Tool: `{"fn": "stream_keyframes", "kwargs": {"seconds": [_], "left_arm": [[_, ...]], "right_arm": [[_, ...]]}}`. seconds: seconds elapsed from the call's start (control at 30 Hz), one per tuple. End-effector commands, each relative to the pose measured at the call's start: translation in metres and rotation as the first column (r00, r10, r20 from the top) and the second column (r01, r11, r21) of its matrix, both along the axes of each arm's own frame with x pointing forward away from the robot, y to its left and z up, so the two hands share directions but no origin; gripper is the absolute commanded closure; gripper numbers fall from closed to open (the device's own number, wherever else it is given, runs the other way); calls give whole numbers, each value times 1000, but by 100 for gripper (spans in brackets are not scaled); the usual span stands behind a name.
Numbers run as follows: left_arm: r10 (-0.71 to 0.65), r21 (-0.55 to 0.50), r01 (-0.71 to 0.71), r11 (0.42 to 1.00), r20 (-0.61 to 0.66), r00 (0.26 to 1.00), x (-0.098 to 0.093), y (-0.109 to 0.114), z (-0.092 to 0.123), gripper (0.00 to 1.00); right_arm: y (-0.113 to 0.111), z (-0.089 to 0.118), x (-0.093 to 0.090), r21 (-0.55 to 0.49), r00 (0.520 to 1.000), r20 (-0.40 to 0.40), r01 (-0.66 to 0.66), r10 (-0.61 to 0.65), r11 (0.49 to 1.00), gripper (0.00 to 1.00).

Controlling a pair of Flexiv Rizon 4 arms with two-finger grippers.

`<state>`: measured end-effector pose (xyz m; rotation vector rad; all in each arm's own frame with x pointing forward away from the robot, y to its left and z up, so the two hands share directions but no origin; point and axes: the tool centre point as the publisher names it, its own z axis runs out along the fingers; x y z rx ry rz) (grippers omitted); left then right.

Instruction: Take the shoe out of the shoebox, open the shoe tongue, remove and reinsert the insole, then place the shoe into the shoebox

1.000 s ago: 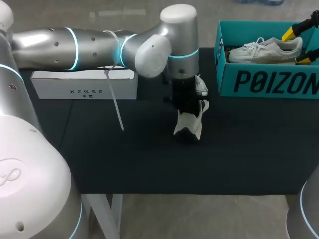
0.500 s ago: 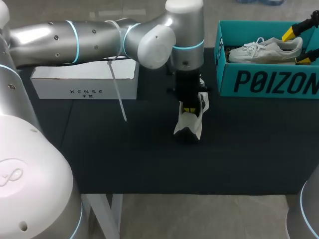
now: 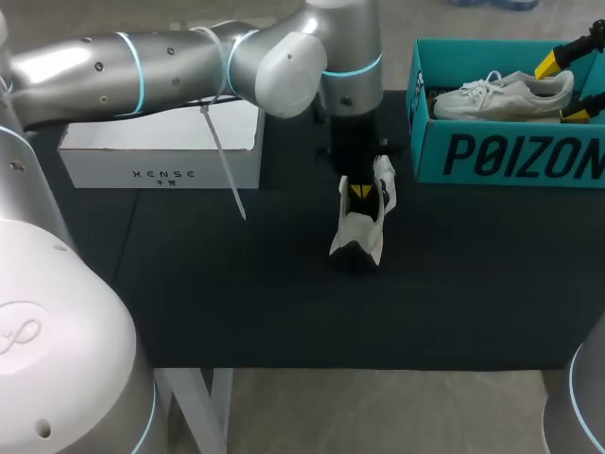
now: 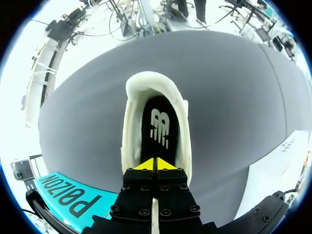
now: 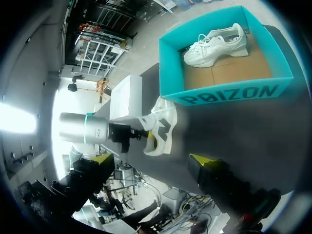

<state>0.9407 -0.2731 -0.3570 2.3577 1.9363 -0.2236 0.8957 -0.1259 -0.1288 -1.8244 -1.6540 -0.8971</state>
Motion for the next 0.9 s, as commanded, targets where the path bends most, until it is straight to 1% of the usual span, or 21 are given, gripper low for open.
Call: {"fn": "stream_keyframes", "kwargs": {"seconds": [0.03, 0.17, 0.43, 0.47, 0.5, 0.57, 0.6, 0.63, 0.67, 0.9], "left_arm": [[-3, -8, 3, 1000, 5, 1000, 8, -4, 2, 100], [0, -18, 0, 1000, 3, 1000, 10, -6, 3, 100], [0, 11, 0, 1000, -8, 1000, 9, -3, -5, 100], [2, 11, -2, 1000, -9, 1000, 9, -3, -5, 97], [10, 13, -10, 1000, -14, 1000, 9, -2, -5, 74], [14, 13, -14, 1000, -14, 1000, 9, -2, -4, 40], [20, 15, -20, 1000, -14, 1000, 9, -1, -4, 20], [23, 16, -23, 1000, -15, 1000, 9, -1, -4, 8], [26, 17, -25, 1000, -14, 1000, 9, -1, -3, 0], [39, 45, -38, 998, -20, 999, 7, -1, -4, 0]], "right_arm": [[0, 0, -1, -4, 1000, -1, 1, -1, 1000, 0], [0, 0, -1, -4, 1000, -1, 1, -1, 1000, 0], [0, 0, -1, -4, 1000, -1, 1, -1, 1000, 0], [0, 0, -1, -4, 1000, -1, 1, -1, 1000, 0], [0, 0, -1, -4, 1000, -1, 1, -1, 1000, 0], [0, 0, -1, -4, 1000, -1, 1, -1, 1000, 0], [0, 0, -1, -4, 1000, -1, 1, -1, 1000, 0], [0, 0, -1, -4, 1000, -1, 1, -1, 1000, 0], [0, 0, -1, -4, 1000, -1, 1, -1, 1000, 0], [0, 0, -1, -4, 1000, -1, 1, -1, 1000, 0]]}}
